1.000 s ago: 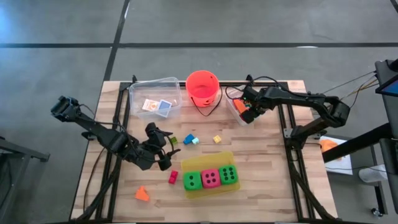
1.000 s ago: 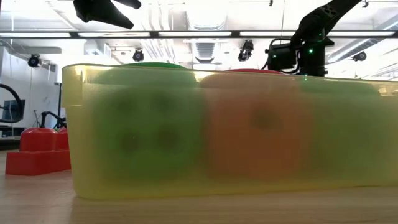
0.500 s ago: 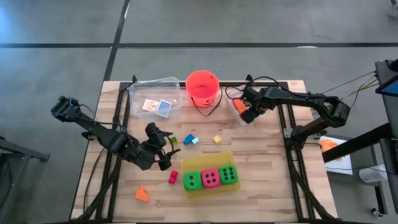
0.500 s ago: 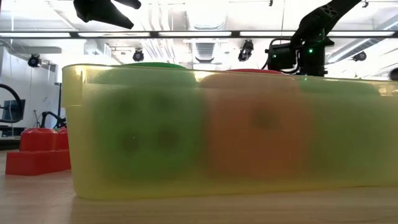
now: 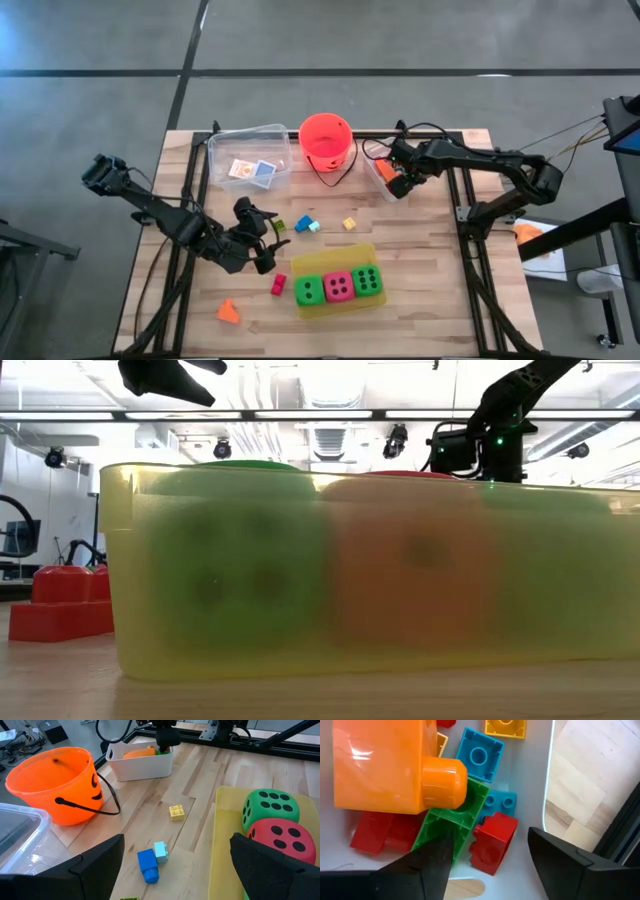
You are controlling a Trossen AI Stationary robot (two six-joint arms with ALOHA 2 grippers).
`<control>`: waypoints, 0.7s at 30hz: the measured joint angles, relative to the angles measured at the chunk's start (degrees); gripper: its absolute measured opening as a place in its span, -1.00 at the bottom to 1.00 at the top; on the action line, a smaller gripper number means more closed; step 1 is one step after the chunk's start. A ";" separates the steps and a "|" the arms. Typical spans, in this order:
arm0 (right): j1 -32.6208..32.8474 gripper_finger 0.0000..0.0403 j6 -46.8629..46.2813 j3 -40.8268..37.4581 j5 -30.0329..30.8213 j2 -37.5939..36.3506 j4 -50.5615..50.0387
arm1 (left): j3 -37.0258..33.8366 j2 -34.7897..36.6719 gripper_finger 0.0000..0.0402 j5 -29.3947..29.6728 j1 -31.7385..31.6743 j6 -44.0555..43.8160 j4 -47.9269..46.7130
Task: Pick & Place Toys
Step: Put the red game piece into the white bin
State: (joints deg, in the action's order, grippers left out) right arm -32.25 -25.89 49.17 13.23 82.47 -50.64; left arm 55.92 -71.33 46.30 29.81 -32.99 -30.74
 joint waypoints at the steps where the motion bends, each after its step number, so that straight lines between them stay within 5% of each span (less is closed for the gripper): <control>1: 0.00 0.24 0.22 0.00 0.00 -0.22 -0.08 | 0.00 0.00 0.72 0.00 0.00 -0.02 0.01; 14: 2.52 0.25 -0.70 4.20 -1.56 -12.20 -4.67 | -0.20 0.37 0.72 1.79 -0.51 -1.21 0.24; 21: 11.87 0.25 -6.67 4.13 -6.62 -17.79 -3.54 | -1.82 0.40 0.72 1.65 -0.71 -2.01 0.48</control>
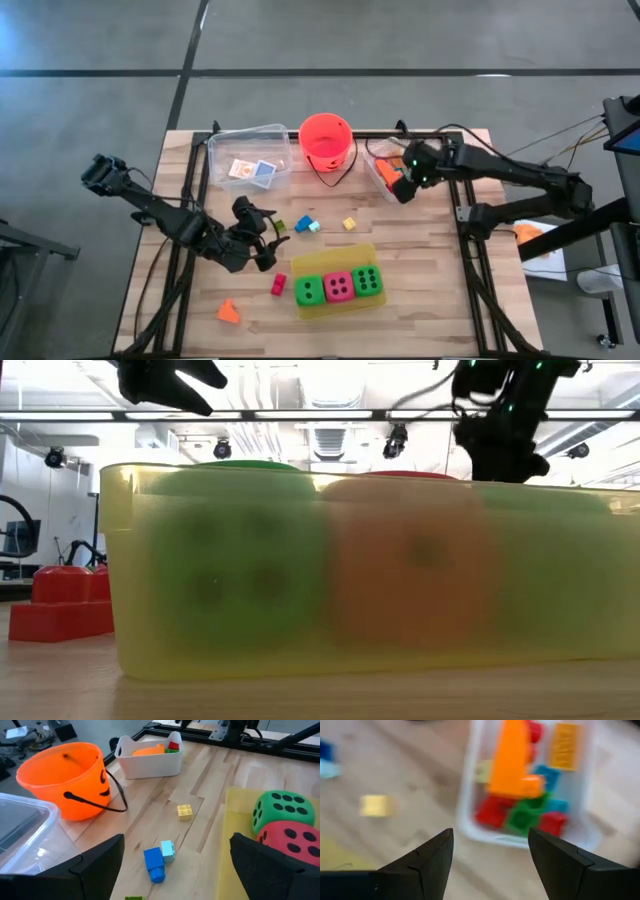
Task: Pick & Place Toys
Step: Put the red game piece into the white bin
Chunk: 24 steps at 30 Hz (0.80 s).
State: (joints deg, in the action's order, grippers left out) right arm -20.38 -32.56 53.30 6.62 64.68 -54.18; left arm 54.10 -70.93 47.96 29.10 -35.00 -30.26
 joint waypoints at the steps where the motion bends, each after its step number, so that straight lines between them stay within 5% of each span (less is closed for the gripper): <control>1: 2.10 0.25 -1.56 0.00 -0.21 -0.06 0.42 | 0.12 0.24 0.72 -0.43 0.00 0.00 0.00; 13: 18.90 0.25 -7.71 7.96 2.86 9.06 5.18 | -1.42 3.31 0.72 -6.37 0.09 -1.69 3.00; 24: 23.11 0.25 -7.05 11.29 7.73 14.45 5.46 | -11.28 3.27 0.72 -27.51 -0.02 -17.04 13.68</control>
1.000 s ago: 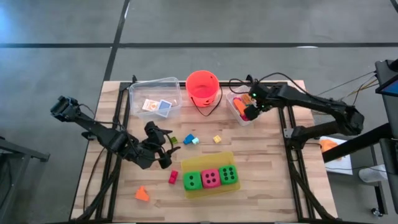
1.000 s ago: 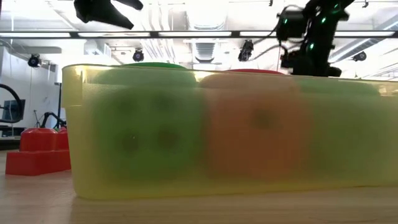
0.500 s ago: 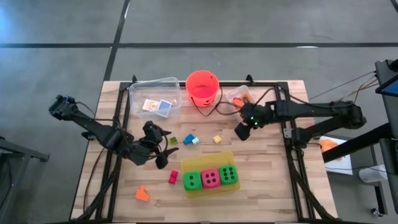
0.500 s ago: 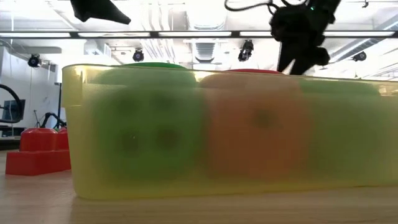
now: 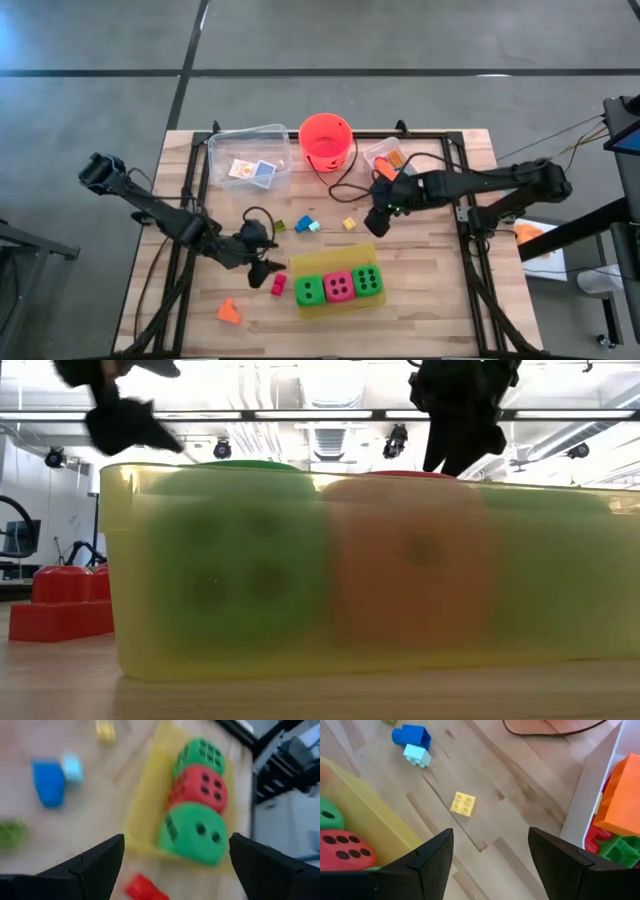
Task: Pick & Place Toys
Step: Put the red game piece into the white bin
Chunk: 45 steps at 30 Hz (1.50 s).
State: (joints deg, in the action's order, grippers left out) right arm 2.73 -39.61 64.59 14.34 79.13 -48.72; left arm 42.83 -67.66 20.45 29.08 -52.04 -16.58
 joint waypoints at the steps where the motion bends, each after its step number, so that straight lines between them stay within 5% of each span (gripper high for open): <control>1: 0.28 0.25 0.20 -0.16 0.49 0.38 0.26 | -0.37 0.00 0.72 -2.23 0.00 -3.06 -0.09; 9: 0.54 0.25 0.95 -3.24 1.05 3.34 0.21 | -0.48 0.00 0.72 -8.53 0.02 -22.71 -10.29; 17: 0.81 0.25 -0.20 -6.91 1.19 3.87 1.82 | 0.70 -6.71 0.73 -14.45 0.07 -31.67 -12.08; 22: 2.07 0.25 -2.12 -8.15 2.68 4.00 4.91 | 4.60 -14.72 0.73 -20.29 -0.02 -32.53 -16.62; 33: 6.07 0.25 0.41 -10.64 2.61 3.85 9.04 | 12.79 -25.92 0.73 -21.05 -1.46 -33.93 -20.09; 45: 6.15 0.25 1.26 -10.66 2.76 3.83 10.13 | 14.22 -30.99 0.73 -22.85 -2.81 -32.67 -20.96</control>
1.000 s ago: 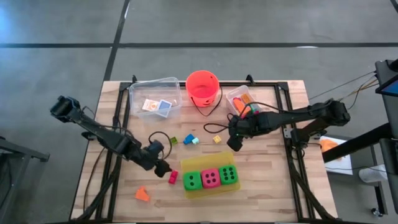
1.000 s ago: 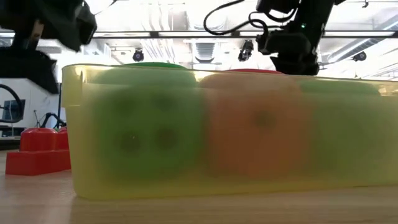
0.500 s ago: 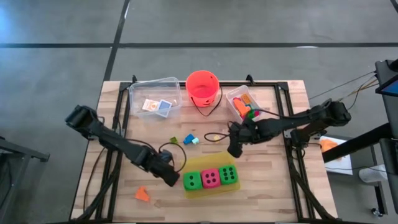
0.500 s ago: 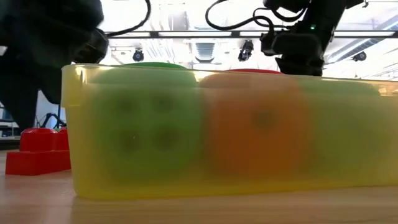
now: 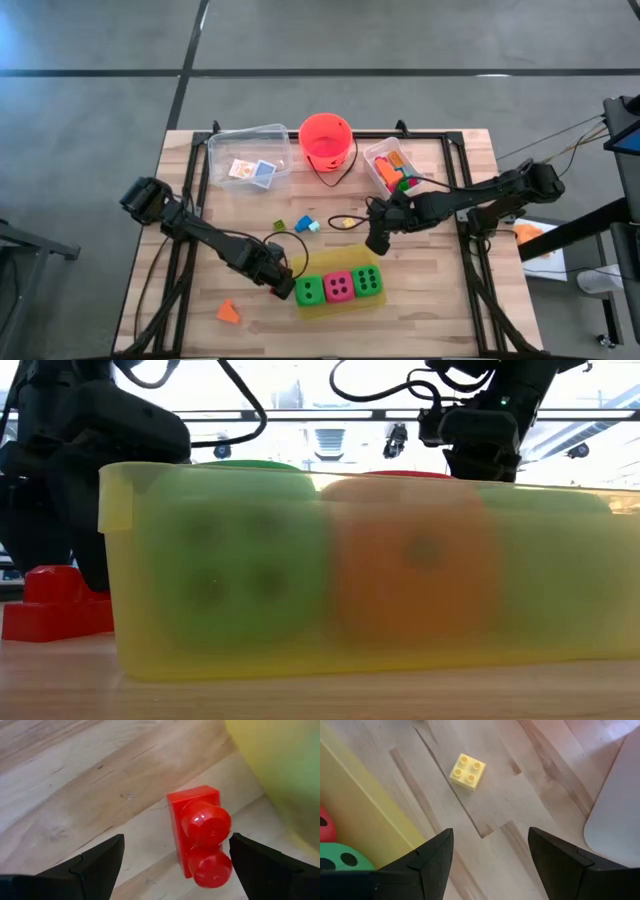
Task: Pick & Place Toys
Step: Put the red game piece into the white bin
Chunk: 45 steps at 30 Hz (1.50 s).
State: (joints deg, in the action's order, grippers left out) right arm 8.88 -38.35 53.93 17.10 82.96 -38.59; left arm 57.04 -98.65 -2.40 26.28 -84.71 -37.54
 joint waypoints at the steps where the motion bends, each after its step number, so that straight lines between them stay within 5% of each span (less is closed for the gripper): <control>1: 0.00 0.25 0.01 0.00 0.00 0.00 0.19 | -0.22 0.00 0.73 -0.23 -0.03 0.00 -0.08; 18: 0.00 0.25 2.52 0.00 0.02 -0.02 0.62 | -5.66 0.31 0.68 -1.93 -0.19 2.63 1.41; 22: 0.00 0.25 2.73 0.00 0.02 -0.02 0.64 | -5.81 0.26 0.36 -1.92 -0.19 2.87 0.57; 28: 0.00 0.25 2.78 0.00 0.02 -0.02 0.84 | -5.12 0.13 -0.43 -1.94 -0.50 2.35 -1.32; 38: 0.00 0.25 3.24 0.00 0.07 -0.07 2.26 | -2.21 0.60 -0.43 -2.32 -0.52 4.04 0.21; 45: 1.71 0.25 11.71 -0.07 -0.73 -0.07 10.47 | -0.21 6.35 -0.43 -0.29 0.41 6.84 -0.05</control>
State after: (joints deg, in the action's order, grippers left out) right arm 10.60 -26.64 53.87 16.38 82.89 -28.12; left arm 56.83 -92.30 -2.69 26.69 -77.88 -37.59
